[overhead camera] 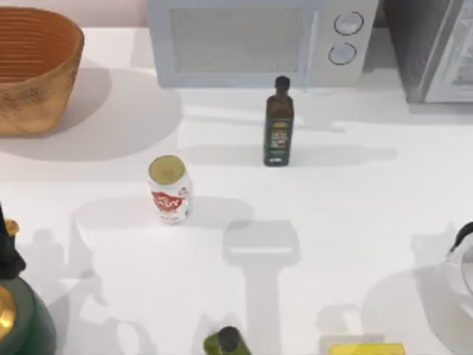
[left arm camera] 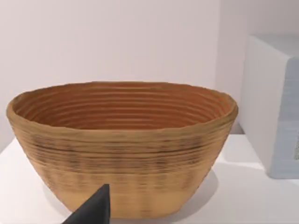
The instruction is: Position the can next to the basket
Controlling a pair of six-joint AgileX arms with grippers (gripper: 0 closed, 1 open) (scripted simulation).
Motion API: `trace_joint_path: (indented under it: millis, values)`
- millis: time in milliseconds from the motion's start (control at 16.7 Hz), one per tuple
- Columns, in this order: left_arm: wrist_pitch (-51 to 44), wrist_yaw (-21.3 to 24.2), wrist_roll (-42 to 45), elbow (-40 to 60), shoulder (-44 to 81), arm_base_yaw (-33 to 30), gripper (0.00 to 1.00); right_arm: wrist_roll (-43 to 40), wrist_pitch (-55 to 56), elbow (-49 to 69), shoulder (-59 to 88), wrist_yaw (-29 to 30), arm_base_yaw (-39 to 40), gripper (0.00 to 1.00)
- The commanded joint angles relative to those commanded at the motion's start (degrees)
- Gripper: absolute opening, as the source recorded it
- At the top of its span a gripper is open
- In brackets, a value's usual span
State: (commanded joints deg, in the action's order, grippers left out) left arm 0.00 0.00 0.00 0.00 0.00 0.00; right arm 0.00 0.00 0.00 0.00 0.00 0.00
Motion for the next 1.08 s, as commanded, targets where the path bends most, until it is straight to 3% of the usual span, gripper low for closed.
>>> trace_joint_path:
  millis: [240, 480, 780, 1080]
  values:
    - [-0.24, 0.24, 0.28, 2.9, 1.18, -0.32, 1.0, 0.0, 0.0, 0.0, 0.0, 0.0, 0.0, 1.0]
    - [-2.79, 1.41, 2.31, 13.07, 10.83, -3.02, 1.0, 0.0, 0.0, 0.0, 0.0, 0.0, 0.0, 1.0]
    - [-11.62, 3.1, 6.72, 35.05, 32.45, -8.63, 1.0, 0.0, 0.0, 0.0, 0.0, 0.0, 0.0, 1.0]
    - [-26.54, 3.88, 11.39, 62.73, 61.39, -14.54, 1.0, 0.0, 0.0, 0.0, 0.0, 0.0, 0.0, 1.0]
